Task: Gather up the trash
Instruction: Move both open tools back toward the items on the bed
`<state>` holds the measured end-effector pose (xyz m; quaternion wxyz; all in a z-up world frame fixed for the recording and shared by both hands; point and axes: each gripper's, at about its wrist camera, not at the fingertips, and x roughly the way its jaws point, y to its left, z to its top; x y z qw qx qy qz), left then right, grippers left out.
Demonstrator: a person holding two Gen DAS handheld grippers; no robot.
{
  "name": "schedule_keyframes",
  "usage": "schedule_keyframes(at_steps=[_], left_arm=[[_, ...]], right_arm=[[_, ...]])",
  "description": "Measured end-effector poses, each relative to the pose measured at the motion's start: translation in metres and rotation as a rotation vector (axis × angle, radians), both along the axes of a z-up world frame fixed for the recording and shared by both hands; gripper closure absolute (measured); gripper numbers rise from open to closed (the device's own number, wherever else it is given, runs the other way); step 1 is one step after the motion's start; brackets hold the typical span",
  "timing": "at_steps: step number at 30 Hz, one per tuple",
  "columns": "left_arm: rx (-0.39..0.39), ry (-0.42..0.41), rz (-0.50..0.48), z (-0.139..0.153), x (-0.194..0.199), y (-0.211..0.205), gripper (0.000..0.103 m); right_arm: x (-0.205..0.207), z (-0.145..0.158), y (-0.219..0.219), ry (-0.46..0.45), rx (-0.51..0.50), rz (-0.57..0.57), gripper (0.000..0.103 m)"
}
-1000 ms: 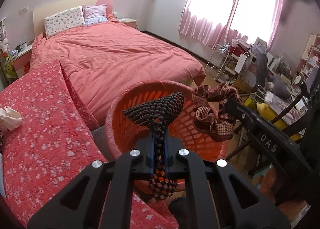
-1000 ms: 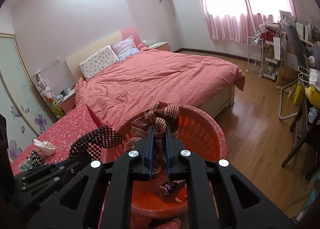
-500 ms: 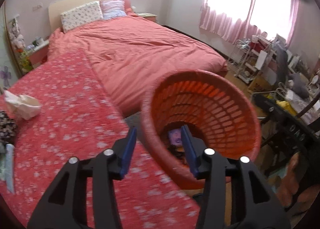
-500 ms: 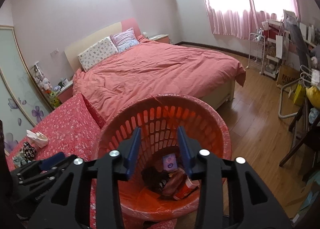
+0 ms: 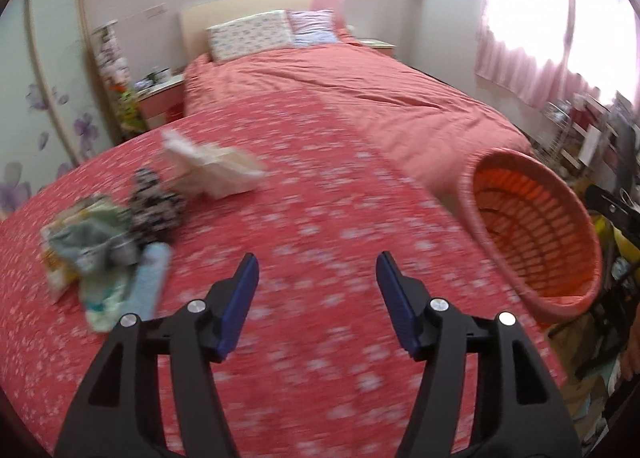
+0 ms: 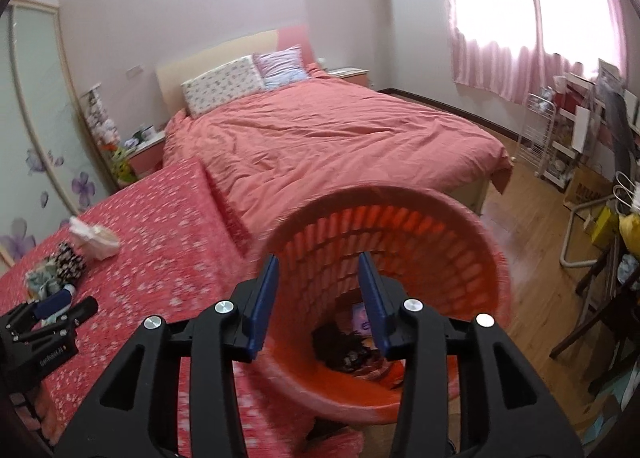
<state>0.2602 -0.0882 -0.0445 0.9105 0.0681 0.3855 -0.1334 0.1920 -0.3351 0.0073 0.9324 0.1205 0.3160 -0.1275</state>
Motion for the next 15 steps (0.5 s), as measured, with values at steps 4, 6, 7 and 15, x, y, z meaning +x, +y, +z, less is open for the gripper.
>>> schedule_keyframes(at_steps=[4, 6, 7, 15], left_arm=[[-0.008, 0.003, 0.090, 0.000, 0.005, 0.047, 0.042], [-0.014, 0.004, 0.140, -0.001, 0.007, 0.073, 0.041], [-0.016, 0.005, 0.156, -0.002, 0.007, 0.081, 0.041], [-0.061, -0.007, 0.331, 0.001, 0.017, 0.167, 0.041]], right_arm=[[0.009, 0.000, 0.030, 0.012, -0.010, 0.057, 0.061], [0.015, -0.001, 0.046, 0.021, -0.015, 0.093, 0.061], [0.017, -0.001, 0.054, 0.024, -0.017, 0.104, 0.061], [0.035, -0.008, 0.112, 0.055, -0.032, 0.220, 0.061]])
